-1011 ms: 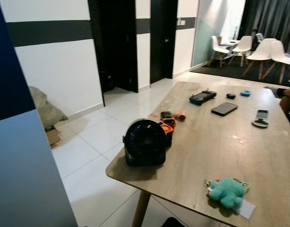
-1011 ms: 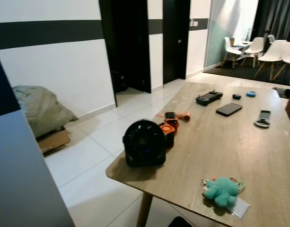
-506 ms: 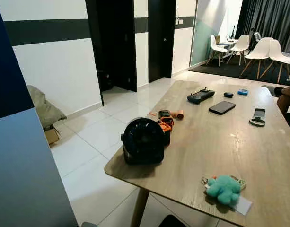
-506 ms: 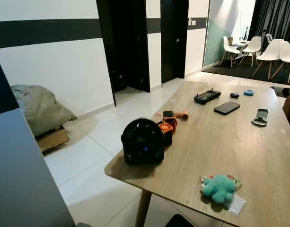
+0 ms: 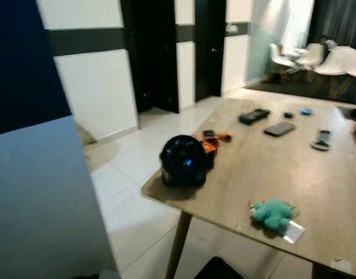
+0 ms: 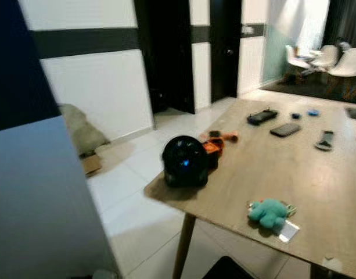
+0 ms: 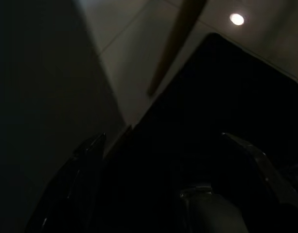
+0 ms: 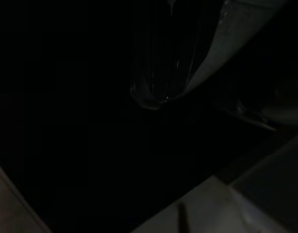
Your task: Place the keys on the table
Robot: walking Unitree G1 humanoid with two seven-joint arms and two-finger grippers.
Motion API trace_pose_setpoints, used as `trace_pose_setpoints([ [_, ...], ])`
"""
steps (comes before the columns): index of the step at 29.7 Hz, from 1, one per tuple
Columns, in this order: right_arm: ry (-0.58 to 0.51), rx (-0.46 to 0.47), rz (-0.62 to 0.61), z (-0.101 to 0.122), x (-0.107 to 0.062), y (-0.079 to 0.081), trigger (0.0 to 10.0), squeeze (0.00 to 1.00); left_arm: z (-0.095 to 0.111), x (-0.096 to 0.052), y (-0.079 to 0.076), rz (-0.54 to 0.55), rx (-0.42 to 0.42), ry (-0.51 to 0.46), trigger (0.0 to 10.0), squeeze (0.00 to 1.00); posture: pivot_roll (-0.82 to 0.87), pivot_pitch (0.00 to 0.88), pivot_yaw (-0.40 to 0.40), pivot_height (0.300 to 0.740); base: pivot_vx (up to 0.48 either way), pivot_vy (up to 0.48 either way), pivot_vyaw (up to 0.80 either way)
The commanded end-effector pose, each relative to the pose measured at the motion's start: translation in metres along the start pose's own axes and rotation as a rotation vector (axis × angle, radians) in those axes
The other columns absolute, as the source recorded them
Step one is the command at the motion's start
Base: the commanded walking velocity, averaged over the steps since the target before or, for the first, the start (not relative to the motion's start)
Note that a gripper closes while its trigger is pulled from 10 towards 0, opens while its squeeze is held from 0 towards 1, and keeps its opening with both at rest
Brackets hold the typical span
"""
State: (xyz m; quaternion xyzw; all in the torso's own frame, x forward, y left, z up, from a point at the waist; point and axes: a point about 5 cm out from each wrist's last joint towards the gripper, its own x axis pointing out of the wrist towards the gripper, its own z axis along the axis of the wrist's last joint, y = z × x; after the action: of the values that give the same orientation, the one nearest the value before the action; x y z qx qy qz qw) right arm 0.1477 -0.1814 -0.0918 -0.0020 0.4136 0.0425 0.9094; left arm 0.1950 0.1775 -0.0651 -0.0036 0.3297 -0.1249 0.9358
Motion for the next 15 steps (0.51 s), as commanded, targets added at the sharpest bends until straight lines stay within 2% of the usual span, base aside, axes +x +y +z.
trace_pose_setpoints([
  [1, 0.024, 0.017, 0.004, -0.0084, -0.0025, 0.0031, 10.0, 0.0, 0.0072, 0.0029, 0.0008, 0.0, 0.008, -0.017, 10.0, 0.0, 0.05, 0.038, 0.049, 0.74, -0.341, 0.0, 0.0],
  [8, 0.024, 0.021, 0.004, -0.0085, -0.0022, 0.0046, 10.0, 0.0, 0.0091, 0.0032, 0.0019, -0.003, 0.02, -0.02, 10.0, 0.0, 0.05, 0.036, 0.054, 0.74, -0.317, 0.0, 0.0],
  [15, 0.02, 0.02, 0.006, -0.0073, -0.0017, 0.005, 10.0, 0.0, 0.0109, 0.0043, 0.0015, 0.0, 0.029, -0.023, 10.0, 0.0, 0.05, 0.037, 0.056, 0.74, 0.0, 0.0, 0.0],
])
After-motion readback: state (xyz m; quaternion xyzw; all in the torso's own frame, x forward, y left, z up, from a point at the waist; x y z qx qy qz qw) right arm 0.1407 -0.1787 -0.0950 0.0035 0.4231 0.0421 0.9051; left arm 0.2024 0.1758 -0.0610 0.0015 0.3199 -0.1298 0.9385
